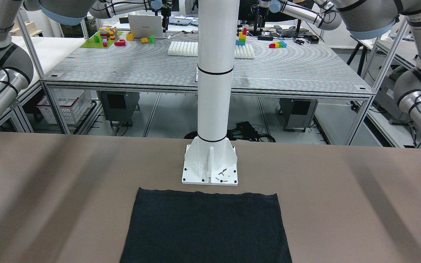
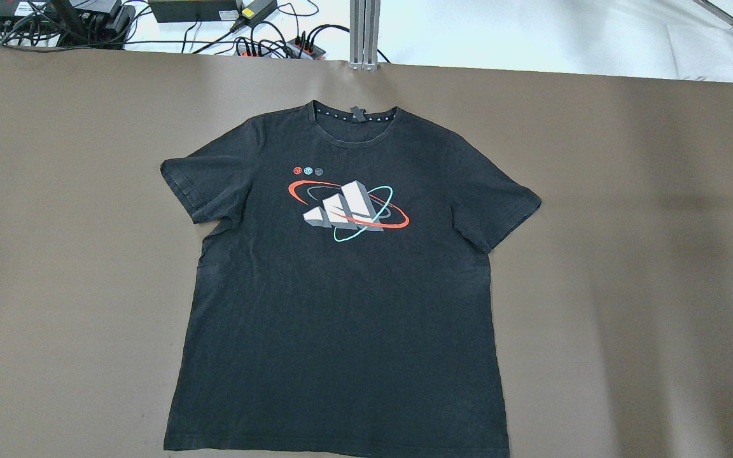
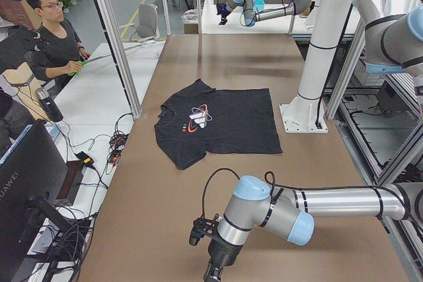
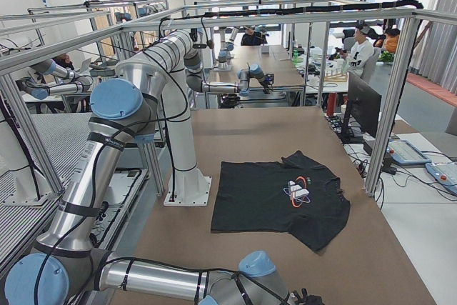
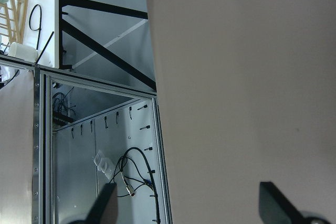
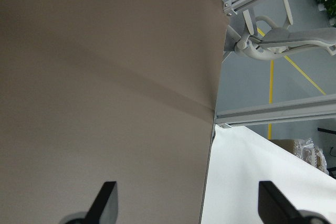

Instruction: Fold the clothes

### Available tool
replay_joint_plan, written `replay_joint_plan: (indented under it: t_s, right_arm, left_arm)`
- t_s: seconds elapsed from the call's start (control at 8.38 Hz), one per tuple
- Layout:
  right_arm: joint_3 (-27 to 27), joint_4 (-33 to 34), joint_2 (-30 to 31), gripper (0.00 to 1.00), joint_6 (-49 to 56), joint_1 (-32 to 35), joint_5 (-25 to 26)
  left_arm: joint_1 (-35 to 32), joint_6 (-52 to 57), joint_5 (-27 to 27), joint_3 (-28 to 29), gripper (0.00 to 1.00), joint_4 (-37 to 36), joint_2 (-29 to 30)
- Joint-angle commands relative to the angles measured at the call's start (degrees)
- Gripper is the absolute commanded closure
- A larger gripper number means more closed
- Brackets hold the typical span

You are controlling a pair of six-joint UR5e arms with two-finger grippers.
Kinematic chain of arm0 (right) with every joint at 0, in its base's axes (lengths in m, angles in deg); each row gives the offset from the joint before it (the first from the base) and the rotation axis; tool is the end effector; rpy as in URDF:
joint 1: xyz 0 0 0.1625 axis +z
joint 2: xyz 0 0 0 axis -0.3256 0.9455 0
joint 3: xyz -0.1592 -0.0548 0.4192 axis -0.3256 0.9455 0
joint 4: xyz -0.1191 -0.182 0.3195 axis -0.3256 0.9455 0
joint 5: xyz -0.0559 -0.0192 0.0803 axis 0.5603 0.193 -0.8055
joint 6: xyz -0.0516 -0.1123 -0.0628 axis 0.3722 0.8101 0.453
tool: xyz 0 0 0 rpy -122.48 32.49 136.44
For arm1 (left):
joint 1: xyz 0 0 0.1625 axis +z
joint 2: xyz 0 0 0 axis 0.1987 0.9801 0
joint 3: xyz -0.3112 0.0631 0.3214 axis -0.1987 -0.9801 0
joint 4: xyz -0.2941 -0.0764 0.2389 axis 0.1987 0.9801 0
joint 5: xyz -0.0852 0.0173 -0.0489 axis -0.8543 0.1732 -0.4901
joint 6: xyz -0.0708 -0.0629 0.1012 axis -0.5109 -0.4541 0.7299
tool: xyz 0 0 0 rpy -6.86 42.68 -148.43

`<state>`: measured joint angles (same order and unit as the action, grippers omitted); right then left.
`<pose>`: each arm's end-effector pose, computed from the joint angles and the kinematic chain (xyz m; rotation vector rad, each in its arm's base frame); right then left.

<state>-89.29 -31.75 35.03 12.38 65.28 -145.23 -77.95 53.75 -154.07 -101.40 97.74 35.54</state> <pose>0.0783 -0.4250 0.7127 0.5602 -0.1160 -0.1354 -0.1114 -0.4412 0.7021 0.4416 0.1238 0.0474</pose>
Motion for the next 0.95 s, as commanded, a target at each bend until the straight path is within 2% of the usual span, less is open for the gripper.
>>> replay_joint_plan:
  t_s: [0.0, 0.48, 0.72, 0.84]
  right_arm:
    - [0.05, 0.00, 0.04, 0.06, -0.09, 0.01, 0.01]
    - [0.14, 2.45, -0.66, 0.06, -0.61, -0.17, -1.12]
    - [-0.04, 6.75, -3.29, 0.06, -1.14, -0.26, -5.94]
    - [0.05, 7.81, -3.91, 0.06, -1.49, -0.52, -9.96]
  left_arm:
    - [0.03, -0.03, -1.67, -1.47, 0.05, 0.13, -0.64]
    - [0.03, 0.24, -2.02, -1.29, 0.05, 0.31, -0.74]
    - [0.03, -0.03, -1.85, -1.47, 0.09, 0.40, -0.74]
    - [0.12, 0.06, -2.11, -1.47, 0.08, 0.40, -0.74]
